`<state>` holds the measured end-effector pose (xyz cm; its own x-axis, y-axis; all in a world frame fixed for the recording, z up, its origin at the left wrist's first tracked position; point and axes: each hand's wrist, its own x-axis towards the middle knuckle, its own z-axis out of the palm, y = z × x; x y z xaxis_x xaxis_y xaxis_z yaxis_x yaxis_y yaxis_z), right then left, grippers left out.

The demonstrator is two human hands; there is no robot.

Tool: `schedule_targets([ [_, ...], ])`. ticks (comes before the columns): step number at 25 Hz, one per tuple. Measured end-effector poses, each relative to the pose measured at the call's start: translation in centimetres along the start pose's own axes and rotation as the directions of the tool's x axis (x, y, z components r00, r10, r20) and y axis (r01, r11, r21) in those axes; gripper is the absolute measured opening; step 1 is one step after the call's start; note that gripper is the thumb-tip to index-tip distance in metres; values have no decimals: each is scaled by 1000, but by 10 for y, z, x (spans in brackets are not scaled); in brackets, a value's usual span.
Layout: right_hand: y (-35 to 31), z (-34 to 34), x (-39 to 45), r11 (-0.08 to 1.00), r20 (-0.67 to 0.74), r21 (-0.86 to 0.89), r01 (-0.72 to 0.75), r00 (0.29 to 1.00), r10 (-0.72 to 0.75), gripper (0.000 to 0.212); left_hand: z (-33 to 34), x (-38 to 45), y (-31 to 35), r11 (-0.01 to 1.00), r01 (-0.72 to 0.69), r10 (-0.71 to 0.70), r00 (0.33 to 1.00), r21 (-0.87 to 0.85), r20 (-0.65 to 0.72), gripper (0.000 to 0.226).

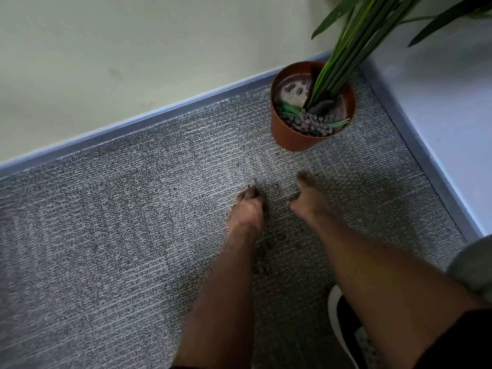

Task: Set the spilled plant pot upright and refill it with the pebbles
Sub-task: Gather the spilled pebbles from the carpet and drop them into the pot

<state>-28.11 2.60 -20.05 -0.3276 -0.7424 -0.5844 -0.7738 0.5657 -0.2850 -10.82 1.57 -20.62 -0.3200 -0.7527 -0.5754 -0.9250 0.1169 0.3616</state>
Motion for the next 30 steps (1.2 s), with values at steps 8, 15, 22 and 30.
schedule_targets([
  [8,1,1,3,989,-94,14,148,985,-146,32,-1,-15,1,997,22,-21,1000,76,-18,51],
  [15,-6,14,-17,965,89,18,263,960,-264,7,-10,-22,-2,992,7,-10,1000,127,25,43],
  [22,0,14,-43,832,262,-346,434,896,-359,59,-11,-33,2,961,11,-56,986,277,156,72],
  [30,11,47,-62,687,412,-359,632,768,-491,73,-3,-31,2,956,-17,-42,980,292,194,50],
])
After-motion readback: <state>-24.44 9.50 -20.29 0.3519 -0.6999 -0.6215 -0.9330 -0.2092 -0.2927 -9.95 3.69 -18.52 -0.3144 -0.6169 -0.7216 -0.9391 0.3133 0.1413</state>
